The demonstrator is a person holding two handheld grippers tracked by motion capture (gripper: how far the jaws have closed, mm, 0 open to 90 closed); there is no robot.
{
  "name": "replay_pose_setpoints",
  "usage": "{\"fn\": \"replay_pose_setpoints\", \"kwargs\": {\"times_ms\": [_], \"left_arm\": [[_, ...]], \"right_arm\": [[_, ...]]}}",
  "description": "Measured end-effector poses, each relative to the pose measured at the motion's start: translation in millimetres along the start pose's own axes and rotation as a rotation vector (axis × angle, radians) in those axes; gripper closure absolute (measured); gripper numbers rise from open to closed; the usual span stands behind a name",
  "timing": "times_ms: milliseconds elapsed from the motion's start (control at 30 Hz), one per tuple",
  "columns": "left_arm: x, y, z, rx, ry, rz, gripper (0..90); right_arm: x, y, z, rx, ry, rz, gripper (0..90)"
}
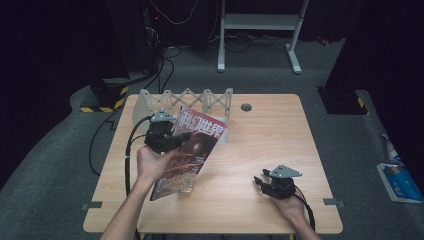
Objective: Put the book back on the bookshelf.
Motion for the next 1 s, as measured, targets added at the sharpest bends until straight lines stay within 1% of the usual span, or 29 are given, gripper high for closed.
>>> {"fn": "replay_pose_setpoints", "kwargs": {"times_ms": [33, 100, 167, 200, 300, 333, 400, 433, 467, 500, 567, 700, 800, 933, 1000], "left_arm": [[0.0, 0.0, 0.0, 0.000, 0.000, 0.000, 83.7], [1.4, 0.5, -3.1, 0.002, 0.007, -0.017, 83.7], [2.7, 1.2, -5.9, 0.008, 0.002, -0.035, 83.7], [2.7, 1.2, -5.9, 0.008, 0.002, -0.035, 83.7], [5.4, 2.8, -11.0, 0.019, -0.008, -0.069, 83.7], [5.4, 2.8, -11.0, 0.019, -0.008, -0.069, 83.7], [7.2, 3.9, -15.2, 0.019, -0.002, -0.096, 83.7], [7.2, 3.9, -15.2, 0.019, -0.002, -0.096, 83.6], [8.3, 5.3, -18.3, 0.024, 0.002, -0.112, 83.7], [8.3, 5.3, -18.3, 0.024, 0.002, -0.112, 83.6], [10.2, 9.0, -23.3, 0.032, -0.001, -0.129, 83.6], [11.8, 12.9, -28.3, 0.037, 0.004, -0.144, 83.6], [13.4, 16.2, -34.6, 0.044, 0.009, -0.169, 83.5], [13.5, 17.3, -39.6, 0.049, 0.016, -0.182, 83.5], [12.6, 17.0, -43.3, 0.050, 0.025, -0.199, 83.5]], "right_arm": [[0.0, 0.0, -0.1, 0.000, -0.001, 0.000, 51.1], [0.0, 0.0, -0.1, 0.000, -0.001, 0.000, 51.2], [-0.1, 0.0, -0.1, 0.001, -0.001, 0.000, 51.2], [-0.1, 0.0, -0.1, 0.001, -0.001, 0.000, 51.2], [-0.1, 0.1, -0.2, 0.002, 0.000, 0.000, 51.2], [-0.1, 0.1, -0.2, 0.002, 0.000, 0.000, 51.2], [-0.1, 0.1, -0.3, 0.002, 0.000, 0.000, 51.1], [-0.1, 0.1, -0.3, 0.002, 0.000, 0.000, 51.1], [-0.2, 0.1, -0.2, 0.002, 0.001, -0.001, 51.2], [-0.2, 0.1, -0.2, 0.002, 0.001, -0.001, 51.2], [-0.1, 0.1, -0.3, 0.002, 0.000, 0.000, 51.1], [-0.1, 0.1, -0.3, 0.002, 0.001, 0.000, 51.2], [-0.2, 0.1, -0.2, 0.003, 0.002, -0.001, 51.2], [-0.1, 0.1, -0.2, 0.003, 0.001, 0.000, 51.2], [-0.1, 0.1, -0.2, 0.003, 0.001, 0.000, 51.2]]}}
Point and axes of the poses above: each handheld gripper's, and its own axes: y roughly backward along the jaws, x roughly out of its top, z roughly to its right, the point moved 5 cm from there along -y, roughly forward along the jaws, and after that the axes turned 14 degrees about -y, right-handed, at the moved point
